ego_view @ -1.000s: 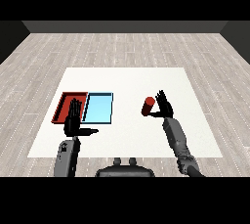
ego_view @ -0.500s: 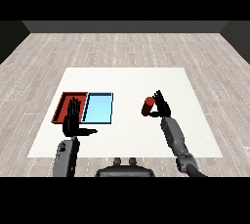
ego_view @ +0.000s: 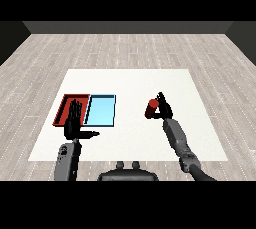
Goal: Pick the red can and put it in the red box
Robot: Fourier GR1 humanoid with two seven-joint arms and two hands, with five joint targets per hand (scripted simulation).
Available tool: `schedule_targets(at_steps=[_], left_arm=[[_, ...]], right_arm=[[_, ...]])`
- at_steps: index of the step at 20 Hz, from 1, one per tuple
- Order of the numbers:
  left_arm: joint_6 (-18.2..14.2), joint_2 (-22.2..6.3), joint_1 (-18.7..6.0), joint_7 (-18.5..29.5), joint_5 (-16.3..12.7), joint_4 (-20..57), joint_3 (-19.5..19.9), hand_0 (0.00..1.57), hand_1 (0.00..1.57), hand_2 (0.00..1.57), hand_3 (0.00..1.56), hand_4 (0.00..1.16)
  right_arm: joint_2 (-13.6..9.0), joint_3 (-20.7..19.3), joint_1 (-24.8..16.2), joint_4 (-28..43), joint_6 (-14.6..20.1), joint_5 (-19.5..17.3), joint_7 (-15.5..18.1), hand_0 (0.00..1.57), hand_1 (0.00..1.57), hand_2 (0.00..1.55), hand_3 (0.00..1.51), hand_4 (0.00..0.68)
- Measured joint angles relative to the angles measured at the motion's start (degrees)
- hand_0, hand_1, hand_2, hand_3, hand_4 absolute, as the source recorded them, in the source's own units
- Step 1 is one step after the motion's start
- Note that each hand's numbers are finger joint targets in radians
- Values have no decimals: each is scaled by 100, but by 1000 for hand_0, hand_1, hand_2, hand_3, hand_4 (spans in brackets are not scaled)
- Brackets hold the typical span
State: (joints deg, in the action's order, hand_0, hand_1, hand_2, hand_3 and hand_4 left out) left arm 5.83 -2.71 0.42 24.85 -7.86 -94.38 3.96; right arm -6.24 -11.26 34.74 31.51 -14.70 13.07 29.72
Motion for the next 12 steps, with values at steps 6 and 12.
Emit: schedule_targets(at_steps=[6,12], left_arm=[[4,-6,51,5,40,-22,-11,0,0,0,0,0],[-47,84,37,23,87,-8,-91,0,0,0,0,0]], right_arm=[[50,8,244,-354,43,-55,81,0,0,0,0,0],[120,-9,298,-439,61,-16,67,0,0,0,0,0]])
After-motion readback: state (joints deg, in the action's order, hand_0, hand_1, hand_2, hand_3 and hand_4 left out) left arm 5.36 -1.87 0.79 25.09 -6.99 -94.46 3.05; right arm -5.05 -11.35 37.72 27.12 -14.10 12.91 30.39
